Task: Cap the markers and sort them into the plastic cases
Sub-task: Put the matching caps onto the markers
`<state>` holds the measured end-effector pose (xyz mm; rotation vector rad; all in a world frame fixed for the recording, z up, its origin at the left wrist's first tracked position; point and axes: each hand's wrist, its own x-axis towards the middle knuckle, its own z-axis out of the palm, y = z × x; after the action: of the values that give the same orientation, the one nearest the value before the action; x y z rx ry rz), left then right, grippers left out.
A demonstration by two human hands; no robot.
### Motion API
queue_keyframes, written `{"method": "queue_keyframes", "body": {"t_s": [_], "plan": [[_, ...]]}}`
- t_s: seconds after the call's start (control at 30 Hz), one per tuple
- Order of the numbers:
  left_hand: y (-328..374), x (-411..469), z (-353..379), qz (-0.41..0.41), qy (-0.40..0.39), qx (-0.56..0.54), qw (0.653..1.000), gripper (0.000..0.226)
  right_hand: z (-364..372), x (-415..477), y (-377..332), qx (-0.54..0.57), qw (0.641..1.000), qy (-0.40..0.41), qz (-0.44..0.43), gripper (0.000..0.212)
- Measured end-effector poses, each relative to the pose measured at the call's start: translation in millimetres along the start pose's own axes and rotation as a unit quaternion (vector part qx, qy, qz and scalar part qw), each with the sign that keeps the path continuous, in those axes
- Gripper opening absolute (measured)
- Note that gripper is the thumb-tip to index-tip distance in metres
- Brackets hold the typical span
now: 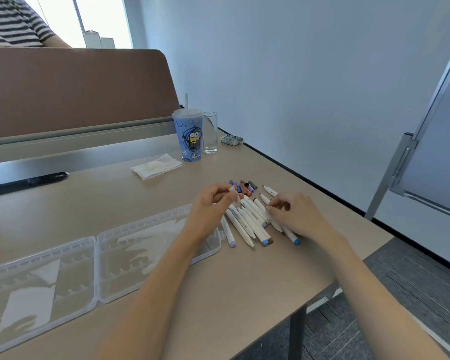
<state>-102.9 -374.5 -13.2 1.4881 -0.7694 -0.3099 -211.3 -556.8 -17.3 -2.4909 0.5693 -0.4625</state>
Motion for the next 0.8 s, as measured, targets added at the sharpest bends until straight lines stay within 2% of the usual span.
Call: {"method": "queue_keyframes", "body": {"t_s": [0.3, 0.4, 0.47, 0.53, 0.67, 0.8], "plan": [[0, 1, -6, -0.054, -0.003, 0.001, 0.999, 0.011, 13, 19, -28, -0.145, 0.989, -0.027, 0.016, 0.018], [-2, 3, -7, -0.058, -0.006, -0.002, 0.998, 0.012, 14, 22, -32, -0.16, 0.986, -0.03, 0.035, 0.02], [-4, 5, -8, -0.059, -0.003, -0.001, 0.998, 0.012, 13, 21, -29, -0.105, 0.993, -0.01, 0.059, 0.018], [-6, 6, -11, -0.061, 0.012, -0.005, 0.998, 0.009, 8, 17, -25, 0.011, 0.996, 0.025, 0.079, 0.015], [-8, 8, -17, -0.037, 0.03, 0.057, 0.997, 0.011, -5, 2, -21, 0.223, 0.969, 0.087, 0.067, 0.013], [-9, 8, -18, 0.002, 0.02, 0.104, 0.994, 0.021, -7, -17, -15, 0.291, 0.95, 0.115, 0.001, 0.011]]}}
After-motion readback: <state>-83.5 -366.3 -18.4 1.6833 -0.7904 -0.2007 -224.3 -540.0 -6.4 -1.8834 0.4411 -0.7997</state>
